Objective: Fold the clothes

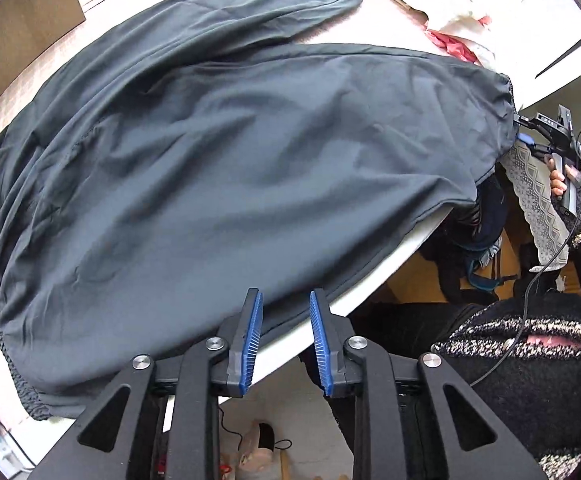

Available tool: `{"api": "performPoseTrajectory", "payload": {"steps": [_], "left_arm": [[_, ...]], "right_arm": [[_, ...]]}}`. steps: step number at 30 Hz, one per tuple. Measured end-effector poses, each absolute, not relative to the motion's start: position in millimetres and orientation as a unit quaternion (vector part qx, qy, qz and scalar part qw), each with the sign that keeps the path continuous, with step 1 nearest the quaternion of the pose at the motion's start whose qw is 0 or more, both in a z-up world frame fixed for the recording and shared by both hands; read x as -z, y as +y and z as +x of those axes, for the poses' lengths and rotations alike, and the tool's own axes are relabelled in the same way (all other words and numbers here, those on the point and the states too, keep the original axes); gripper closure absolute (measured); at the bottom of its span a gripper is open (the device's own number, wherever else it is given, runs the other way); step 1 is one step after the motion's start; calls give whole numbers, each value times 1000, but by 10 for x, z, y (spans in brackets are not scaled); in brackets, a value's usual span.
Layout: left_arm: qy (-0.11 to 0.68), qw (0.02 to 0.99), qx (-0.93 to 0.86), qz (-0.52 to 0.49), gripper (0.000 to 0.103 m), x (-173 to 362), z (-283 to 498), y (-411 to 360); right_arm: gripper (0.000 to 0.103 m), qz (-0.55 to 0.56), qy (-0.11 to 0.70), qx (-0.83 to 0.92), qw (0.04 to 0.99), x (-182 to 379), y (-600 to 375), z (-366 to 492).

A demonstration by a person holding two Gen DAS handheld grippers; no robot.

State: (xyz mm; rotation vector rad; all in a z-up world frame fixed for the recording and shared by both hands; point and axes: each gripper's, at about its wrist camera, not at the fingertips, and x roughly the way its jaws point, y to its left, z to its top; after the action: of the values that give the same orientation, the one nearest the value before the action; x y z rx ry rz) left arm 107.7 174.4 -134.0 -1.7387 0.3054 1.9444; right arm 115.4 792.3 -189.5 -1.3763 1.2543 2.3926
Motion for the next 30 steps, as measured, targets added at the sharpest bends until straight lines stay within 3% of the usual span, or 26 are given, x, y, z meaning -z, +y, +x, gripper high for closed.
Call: {"api": "performPoseTrajectory", "payload": {"steps": [3,5,9,18,22,30], "left_arm": [[93,243,-714,-650,76,1397,1099,1726],[72,231,-715,-656,76,1431,1106,1649],[23,174,-728,-663,75,1484,1149,1248],[-184,69,-718,-667,74,1655,1275,534],[-212,42,-719,-660,64,1697,1240,537],[-239,-15,-719,-652,66,1711,1124,454]], "right_arm": [[91,-447,411,-793,44,1770,7876,1182],[94,-428,422,-798,36,1641,7880,1208],[94,-395,419,-817,33,1301,7885,1219],[95,-409,379,-829,32,1030,8149,788],[95,-417,356,-836,23,953,8111,561],[95,-425,331,-843,9,845,7989,458]]}}
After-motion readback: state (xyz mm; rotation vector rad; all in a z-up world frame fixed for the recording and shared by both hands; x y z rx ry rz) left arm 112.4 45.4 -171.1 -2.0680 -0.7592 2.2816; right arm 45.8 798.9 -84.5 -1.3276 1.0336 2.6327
